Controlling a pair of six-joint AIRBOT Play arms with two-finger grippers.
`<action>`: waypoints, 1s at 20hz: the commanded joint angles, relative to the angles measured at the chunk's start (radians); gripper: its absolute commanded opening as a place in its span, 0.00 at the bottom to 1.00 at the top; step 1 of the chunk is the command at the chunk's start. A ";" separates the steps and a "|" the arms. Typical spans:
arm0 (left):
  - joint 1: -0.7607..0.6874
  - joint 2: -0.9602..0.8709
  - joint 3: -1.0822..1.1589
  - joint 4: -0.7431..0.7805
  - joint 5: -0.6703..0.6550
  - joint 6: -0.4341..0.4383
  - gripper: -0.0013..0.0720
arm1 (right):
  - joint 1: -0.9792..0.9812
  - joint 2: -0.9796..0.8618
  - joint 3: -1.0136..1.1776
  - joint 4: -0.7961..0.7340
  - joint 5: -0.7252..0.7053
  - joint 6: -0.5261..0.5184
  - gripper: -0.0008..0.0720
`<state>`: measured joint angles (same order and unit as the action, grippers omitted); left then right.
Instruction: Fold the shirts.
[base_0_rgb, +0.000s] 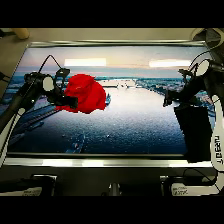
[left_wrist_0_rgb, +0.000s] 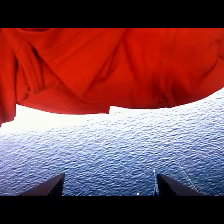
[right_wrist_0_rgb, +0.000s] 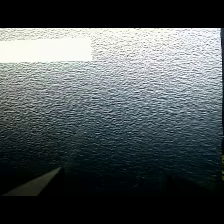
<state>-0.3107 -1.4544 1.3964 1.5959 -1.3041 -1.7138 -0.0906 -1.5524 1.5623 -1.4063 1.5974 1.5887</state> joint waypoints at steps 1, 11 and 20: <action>0.000 0.000 0.000 0.000 0.000 0.000 1.00 | 0.001 0.000 0.001 0.000 0.000 0.000 0.93; 0.000 0.000 0.000 0.000 0.000 0.000 1.00 | 0.001 0.000 0.001 0.000 0.000 0.000 0.93; -0.003 -0.037 0.000 0.002 0.259 -0.027 1.00 | 0.001 0.000 0.001 0.002 -0.032 0.006 0.93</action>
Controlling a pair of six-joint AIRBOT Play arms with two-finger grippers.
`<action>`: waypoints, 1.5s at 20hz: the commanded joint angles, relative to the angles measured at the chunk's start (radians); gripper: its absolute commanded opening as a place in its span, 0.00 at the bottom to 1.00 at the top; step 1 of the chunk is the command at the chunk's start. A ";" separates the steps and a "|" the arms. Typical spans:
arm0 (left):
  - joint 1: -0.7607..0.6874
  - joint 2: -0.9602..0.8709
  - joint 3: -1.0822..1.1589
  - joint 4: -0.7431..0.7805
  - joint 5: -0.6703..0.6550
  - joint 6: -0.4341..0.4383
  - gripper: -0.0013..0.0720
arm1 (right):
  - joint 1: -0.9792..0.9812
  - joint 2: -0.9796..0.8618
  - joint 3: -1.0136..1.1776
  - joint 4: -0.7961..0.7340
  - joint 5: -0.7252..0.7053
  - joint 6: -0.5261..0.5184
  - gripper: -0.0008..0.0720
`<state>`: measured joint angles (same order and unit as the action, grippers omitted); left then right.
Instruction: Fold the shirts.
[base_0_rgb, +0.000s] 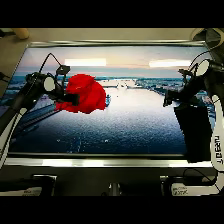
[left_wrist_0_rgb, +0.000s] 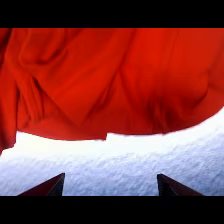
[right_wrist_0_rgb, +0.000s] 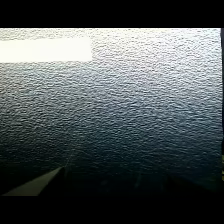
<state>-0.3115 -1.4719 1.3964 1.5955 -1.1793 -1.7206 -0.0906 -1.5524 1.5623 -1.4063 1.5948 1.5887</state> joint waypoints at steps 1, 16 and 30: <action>0.010 -0.048 0.008 0.021 0.160 -0.045 1.00 | 0.001 0.000 0.001 0.005 -0.052 0.014 0.93; 0.121 -0.241 0.109 -0.373 0.129 0.059 0.05 | 0.001 0.013 0.005 0.010 -0.150 -0.002 0.83; -0.740 -0.134 0.108 -0.374 0.513 -0.064 0.18 | 0.001 0.685 0.013 -0.283 -0.491 0.113 0.83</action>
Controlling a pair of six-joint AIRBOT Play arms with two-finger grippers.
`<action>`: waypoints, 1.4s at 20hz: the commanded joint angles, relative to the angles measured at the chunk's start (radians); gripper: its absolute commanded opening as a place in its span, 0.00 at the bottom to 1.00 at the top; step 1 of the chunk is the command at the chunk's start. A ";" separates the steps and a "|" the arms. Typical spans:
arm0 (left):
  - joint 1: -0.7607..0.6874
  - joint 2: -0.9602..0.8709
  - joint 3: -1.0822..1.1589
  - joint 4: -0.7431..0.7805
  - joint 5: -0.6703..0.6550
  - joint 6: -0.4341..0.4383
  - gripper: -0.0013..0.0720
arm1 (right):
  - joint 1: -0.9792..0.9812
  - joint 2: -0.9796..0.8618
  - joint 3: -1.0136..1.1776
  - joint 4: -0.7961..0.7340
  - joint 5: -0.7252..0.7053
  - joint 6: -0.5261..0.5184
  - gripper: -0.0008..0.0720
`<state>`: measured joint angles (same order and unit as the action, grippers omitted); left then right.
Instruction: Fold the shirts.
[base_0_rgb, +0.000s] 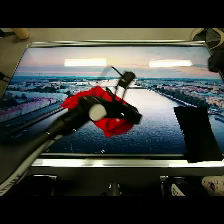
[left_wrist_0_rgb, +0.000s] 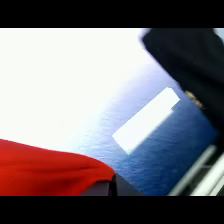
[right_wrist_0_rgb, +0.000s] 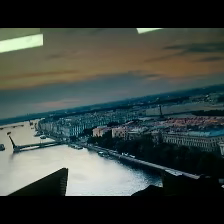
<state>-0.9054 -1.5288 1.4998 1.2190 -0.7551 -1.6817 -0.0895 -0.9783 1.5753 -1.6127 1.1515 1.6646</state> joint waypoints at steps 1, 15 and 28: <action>-0.143 -0.088 0.013 0.003 0.058 -0.103 0.62 | 0.000 0.117 0.000 -0.078 -0.006 0.037 0.83; 0.539 -0.013 -0.291 -0.123 -0.389 0.035 0.93 | 0.000 -0.200 -0.560 0.357 0.270 -0.169 0.97; 0.449 -0.022 -0.346 -0.258 -0.134 0.064 0.05 | 0.001 -0.423 -0.780 0.630 0.137 -0.349 0.92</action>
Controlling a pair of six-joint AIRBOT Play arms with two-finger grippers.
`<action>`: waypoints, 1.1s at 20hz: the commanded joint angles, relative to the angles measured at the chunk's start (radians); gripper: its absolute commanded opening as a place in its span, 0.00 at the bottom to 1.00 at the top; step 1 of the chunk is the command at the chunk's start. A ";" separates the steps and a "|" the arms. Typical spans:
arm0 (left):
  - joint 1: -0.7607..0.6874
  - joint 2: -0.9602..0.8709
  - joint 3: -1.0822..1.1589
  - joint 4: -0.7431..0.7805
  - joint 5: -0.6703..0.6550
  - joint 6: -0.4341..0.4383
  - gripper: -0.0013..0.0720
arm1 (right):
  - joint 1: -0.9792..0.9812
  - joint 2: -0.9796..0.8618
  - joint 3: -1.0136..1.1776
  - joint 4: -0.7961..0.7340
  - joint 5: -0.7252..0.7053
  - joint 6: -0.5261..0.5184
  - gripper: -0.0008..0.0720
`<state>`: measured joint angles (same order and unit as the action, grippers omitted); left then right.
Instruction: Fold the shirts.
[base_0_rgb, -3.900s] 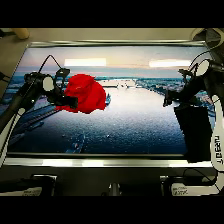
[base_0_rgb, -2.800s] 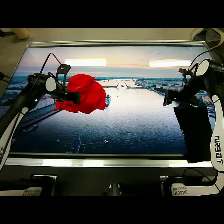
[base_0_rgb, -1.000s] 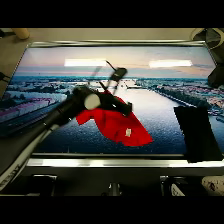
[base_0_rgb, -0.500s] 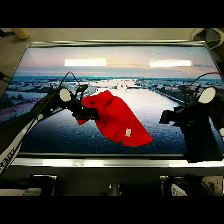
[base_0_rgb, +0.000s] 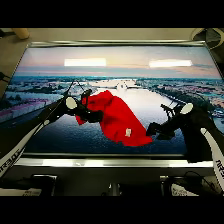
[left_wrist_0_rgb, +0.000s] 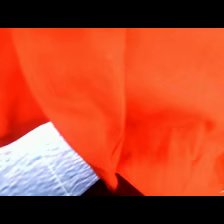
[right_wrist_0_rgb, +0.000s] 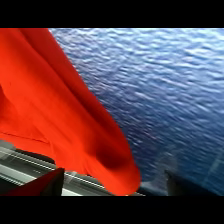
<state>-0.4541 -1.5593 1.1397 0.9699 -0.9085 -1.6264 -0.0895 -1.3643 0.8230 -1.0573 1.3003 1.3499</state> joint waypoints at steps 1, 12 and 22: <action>-0.002 0.014 0.029 -0.009 0.019 0.016 0.05 | 0.001 -0.048 -0.034 0.113 0.006 -0.060 0.90; 0.035 0.337 0.737 0.461 0.002 0.056 0.05 | 0.001 0.299 0.658 0.228 0.123 -0.111 0.03; 0.075 0.626 0.913 0.505 0.559 0.057 0.05 | 0.001 0.590 1.011 0.343 -0.177 0.173 0.03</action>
<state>-0.3840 -0.9741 2.0533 1.4429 -0.4679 -1.5707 -0.0879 -0.7998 1.7981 -0.7662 1.1145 1.4242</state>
